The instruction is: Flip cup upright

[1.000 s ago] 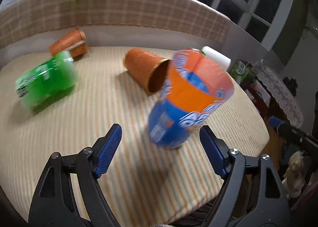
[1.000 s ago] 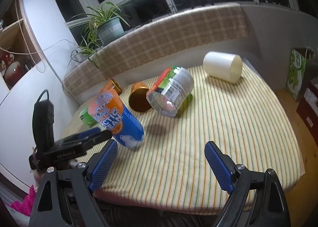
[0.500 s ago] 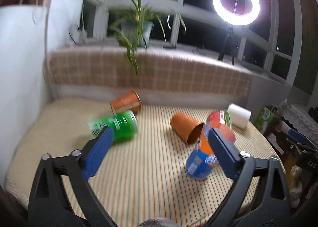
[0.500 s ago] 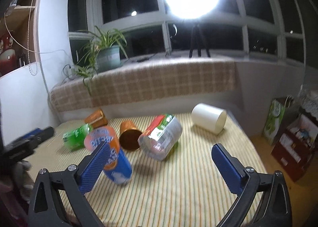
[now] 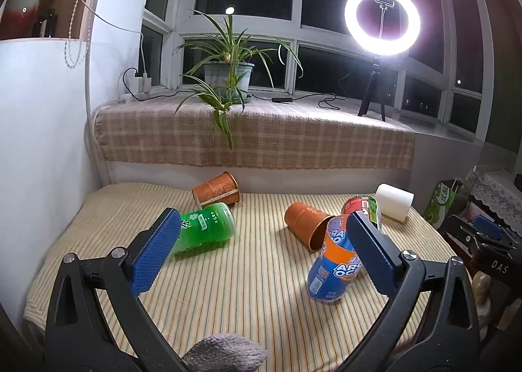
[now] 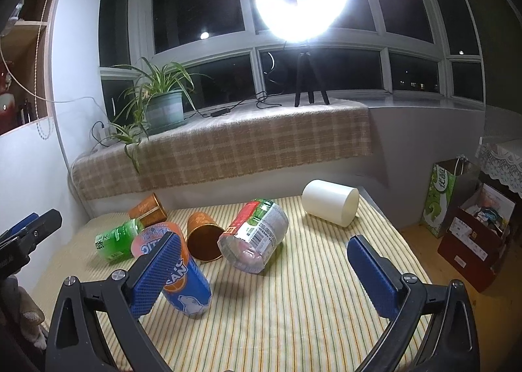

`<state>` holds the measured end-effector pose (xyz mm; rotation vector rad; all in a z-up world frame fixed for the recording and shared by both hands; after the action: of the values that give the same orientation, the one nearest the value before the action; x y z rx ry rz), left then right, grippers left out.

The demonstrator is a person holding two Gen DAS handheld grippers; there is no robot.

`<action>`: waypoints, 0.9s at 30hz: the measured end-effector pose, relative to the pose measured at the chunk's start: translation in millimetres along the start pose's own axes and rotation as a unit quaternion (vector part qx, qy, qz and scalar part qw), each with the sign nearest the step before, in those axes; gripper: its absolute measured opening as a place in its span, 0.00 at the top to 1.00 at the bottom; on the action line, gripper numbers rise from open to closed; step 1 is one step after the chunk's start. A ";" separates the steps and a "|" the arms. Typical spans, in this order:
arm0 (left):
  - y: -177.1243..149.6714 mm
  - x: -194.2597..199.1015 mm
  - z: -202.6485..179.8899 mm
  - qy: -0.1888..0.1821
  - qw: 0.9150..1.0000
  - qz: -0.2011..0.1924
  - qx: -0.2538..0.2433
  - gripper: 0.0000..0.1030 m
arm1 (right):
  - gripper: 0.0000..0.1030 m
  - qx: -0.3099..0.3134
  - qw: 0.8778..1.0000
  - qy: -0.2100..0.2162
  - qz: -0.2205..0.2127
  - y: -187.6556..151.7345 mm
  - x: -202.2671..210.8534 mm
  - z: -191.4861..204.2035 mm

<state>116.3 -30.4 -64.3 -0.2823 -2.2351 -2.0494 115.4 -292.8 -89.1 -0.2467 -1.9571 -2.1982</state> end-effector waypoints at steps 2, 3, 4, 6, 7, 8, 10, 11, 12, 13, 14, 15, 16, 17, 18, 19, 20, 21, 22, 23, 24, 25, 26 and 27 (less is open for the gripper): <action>1.7 1.4 1.1 0.002 1.000 -0.003 0.001 0.00 | 0.00 -0.002 1.000 -0.001 0.000 0.0 -0.5 -0.5; 2.4 2.0 1.6 0.002 1.000 -0.004 0.000 0.00 | 0.00 -0.002 1.000 -0.001 0.000 -0.2 -1.1 -0.4; 3.0 2.8 1.8 0.003 1.000 -0.006 0.000 0.00 | 0.00 -0.002 1.000 -0.001 0.000 -0.3 -1.0 -0.5; 3.5 3.5 1.8 0.004 1.000 -0.007 -0.002 0.00 | 0.00 -0.003 1.000 0.000 0.001 -0.5 -1.0 -0.5; 3.7 3.6 1.6 0.005 1.000 -0.007 -0.003 0.00 | 0.00 -0.003 1.000 0.000 0.002 -0.8 -1.2 -0.3; 3.7 3.8 1.2 0.005 1.000 -0.007 -0.004 0.00 | 0.00 -0.004 1.000 -0.001 0.003 -1.3 -1.7 -0.5; 4.1 3.7 0.5 0.005 1.000 -0.008 -0.006 0.00 | 0.00 -0.003 1.000 -0.002 0.004 -2.2 -2.2 -0.3; 4.2 3.9 0.0 0.004 1.000 -0.008 -0.008 0.00 | 0.00 -0.003 1.000 -0.002 0.005 -2.5 -2.3 -0.4; 4.3 3.9 -0.1 0.004 1.000 -0.008 -0.008 0.00 | 0.00 -0.004 1.000 -0.002 0.005 -2.6 -2.2 -0.4; 4.4 4.0 -0.1 0.005 1.000 -0.008 -0.008 0.00 | 0.00 -0.005 1.000 -0.002 0.004 -2.6 -2.2 -0.3; 4.4 4.0 -0.1 0.005 1.000 -0.008 -0.008 0.00 | 0.00 -0.004 1.000 -0.002 0.005 -2.7 -2.4 -0.3; 4.3 4.0 -0.3 0.006 1.000 -0.008 -0.009 0.00 | 0.00 -0.004 1.000 -0.002 0.005 -2.9 -2.9 -0.7; 4.5 4.0 -0.3 0.006 1.000 -0.008 -0.009 0.00 | 0.00 -0.005 1.000 -0.002 0.005 -3.2 -2.9 -0.4; 4.6 4.0 -0.4 0.006 1.000 -0.008 -0.010 0.00 | 0.00 -0.005 1.000 -0.001 0.005 -3.3 -2.8 -0.3; 4.7 4.0 -0.7 0.006 1.000 -0.008 -0.011 0.00 | 0.00 -0.004 1.000 -0.002 0.005 -3.1 -3.3 -0.8; 4.9 4.1 -0.4 0.006 1.000 -0.008 -0.010 0.00 | 0.00 -0.004 1.000 -0.002 0.006 -3.7 -3.4 -0.4; 5.0 4.3 -0.6 0.007 1.000 -0.008 -0.011 0.00 | 0.00 -0.005 1.000 -0.001 0.006 -3.7 -3.4 -0.6; 5.0 3.9 -0.4 0.006 1.000 -0.008 -0.011 0.00 | 0.00 -0.005 1.000 -0.001 0.007 -4.4 -3.5 -0.3; 5.0 3.9 -0.5 0.006 1.000 -0.008 -0.011 0.00 | 0.00 -0.006 1.000 -0.001 0.009 -5.2 -3.9 -0.1; 5.0 3.8 -0.8 0.006 1.000 -0.008 -0.011 0.00 | 0.00 -0.006 1.000 0.000 0.010 -5.7 -4.3 0.6; 5.0 3.8 -0.9 0.006 1.000 -0.008 -0.012 0.00 | 0.00 -0.005 1.000 0.000 0.011 -6.1 -5.1 0.8; 4.9 4.0 -1.0 0.007 1.000 -0.008 -0.011 0.00 | 0.00 -0.005 1.000 0.000 0.012 -6.5 -5.2 0.9; 5.0 4.1 -1.2 0.006 1.000 -0.008 -0.011 0.00 | 0.00 -0.004 1.000 0.000 0.012 -6.5 -5.4 0.8; 5.2 4.0 -0.6 0.006 1.000 -0.009 -0.011 0.00 | 0.00 -0.005 1.000 0.000 0.012 -6.4 -5.6 0.8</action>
<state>113.5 -30.2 -58.4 -0.2520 -2.2178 -2.0788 119.1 -291.1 -96.5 -0.2694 -1.9342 -2.1934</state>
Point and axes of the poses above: each gripper's, at about its wrist camera, not at the fingertips, and x roughly against the way its jaws point, z to its left, y to its top, the point moved 10 cm from there along -x, roughly the way its jaws point, and after that the axes turned 11 degrees about -z, right-handed, at the moved point
